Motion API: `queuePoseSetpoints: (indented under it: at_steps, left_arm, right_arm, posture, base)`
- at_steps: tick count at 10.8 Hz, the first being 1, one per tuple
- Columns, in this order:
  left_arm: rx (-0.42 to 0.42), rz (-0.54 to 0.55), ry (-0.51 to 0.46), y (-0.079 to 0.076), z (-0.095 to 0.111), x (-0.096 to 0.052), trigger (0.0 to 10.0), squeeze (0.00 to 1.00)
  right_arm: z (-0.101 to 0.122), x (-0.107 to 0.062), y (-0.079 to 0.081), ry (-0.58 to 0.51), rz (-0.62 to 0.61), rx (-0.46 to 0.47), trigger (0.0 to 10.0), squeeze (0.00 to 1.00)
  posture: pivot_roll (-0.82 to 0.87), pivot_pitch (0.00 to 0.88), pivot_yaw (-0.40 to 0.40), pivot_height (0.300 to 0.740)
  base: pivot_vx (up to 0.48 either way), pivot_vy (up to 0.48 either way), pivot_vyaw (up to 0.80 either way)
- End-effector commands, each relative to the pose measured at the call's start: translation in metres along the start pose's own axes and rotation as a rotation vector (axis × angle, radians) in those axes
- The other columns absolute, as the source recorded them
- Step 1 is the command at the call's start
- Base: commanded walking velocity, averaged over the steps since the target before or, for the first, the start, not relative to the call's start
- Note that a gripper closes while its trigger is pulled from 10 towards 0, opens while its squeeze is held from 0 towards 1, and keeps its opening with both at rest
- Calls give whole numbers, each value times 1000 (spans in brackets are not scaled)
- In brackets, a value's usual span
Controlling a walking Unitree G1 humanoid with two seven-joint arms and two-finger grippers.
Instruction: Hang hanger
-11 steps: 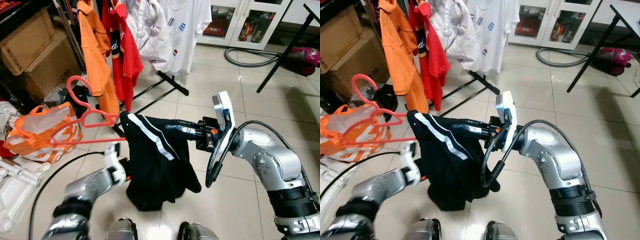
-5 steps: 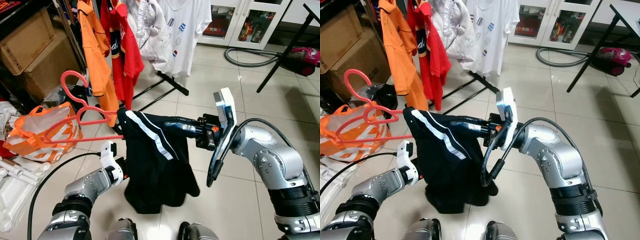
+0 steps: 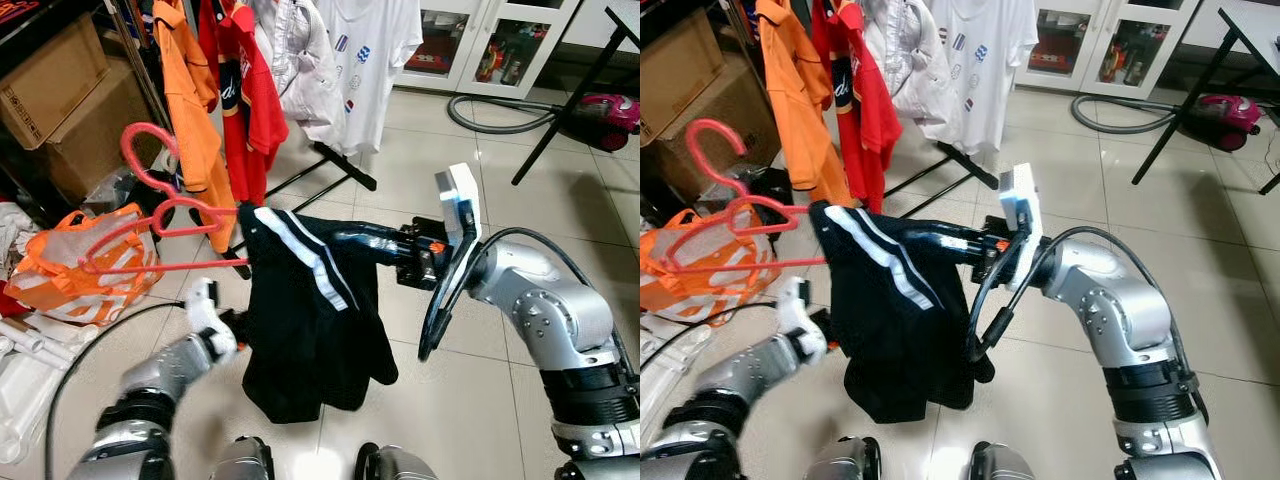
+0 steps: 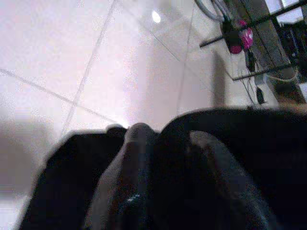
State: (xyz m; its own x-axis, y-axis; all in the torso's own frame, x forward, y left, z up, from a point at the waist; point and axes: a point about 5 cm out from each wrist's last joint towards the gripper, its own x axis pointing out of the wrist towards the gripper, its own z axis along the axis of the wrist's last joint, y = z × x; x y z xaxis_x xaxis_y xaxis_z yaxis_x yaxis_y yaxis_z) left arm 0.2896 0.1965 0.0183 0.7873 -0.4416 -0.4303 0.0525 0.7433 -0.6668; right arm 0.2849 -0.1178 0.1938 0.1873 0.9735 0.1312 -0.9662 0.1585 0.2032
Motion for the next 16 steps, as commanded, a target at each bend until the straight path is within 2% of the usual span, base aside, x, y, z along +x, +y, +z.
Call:
queuePoseSetpoints:
  at_steps: [1,2,4,7,8,9,11,14,16]
  left_arm:
    - [14,26,-27,7,8,-8,0,0]
    - [29,39,-64,13,19,-18,0,0]
    - [44,65,-107,20,28,-28,0,0]
    - [112,68,-88,20,25,-30,0,0]
    - [134,117,-55,17,17,-19,10000,0]
    - [93,98,-41,11,14,-11,10000,1000]
    - [28,34,-19,-1,16,-1,10000,1000]
    - [-23,-18,-11,-10,20,6,10000,1000]
    - [-49,-60,54,-13,6,7,10000,1000]
  right_arm:
    - [6,-5,-3,-9,-17,-31,0,0]
    - [4,-10,-8,-11,-50,-21,0,0]
    - [5,-14,-15,-13,-77,-21,0,0]
    - [6,-16,-16,-18,-82,-23,0,0]
    - [9,-12,-10,-15,-32,-35,0,0]
    - [5,-11,-5,39,5,-54,0,0]
    - [5,-11,-2,72,29,-76,0,0]
    - [4,-9,-1,72,40,-72,0,0]
    - [-4,-6,-3,38,9,-38,0,0]
  posture:
    - [13,154,-8,740]
    - [24,149,-11,740]
    - [29,137,-14,740]
    - [29,136,-14,740]
    - [24,131,-18,740]
    - [15,131,-20,740]
    - [8,133,-22,740]
    - [4,139,-18,740]
    - [12,148,-5,740]
  base:
    - [0,0,0]
    - [0,0,0]
    - [0,0,0]
    - [0,0,0]
    - [0,0,0]
    - [0,0,0]
    - [0,0,0]
    - [0,0,0]
    - [0,0,0]
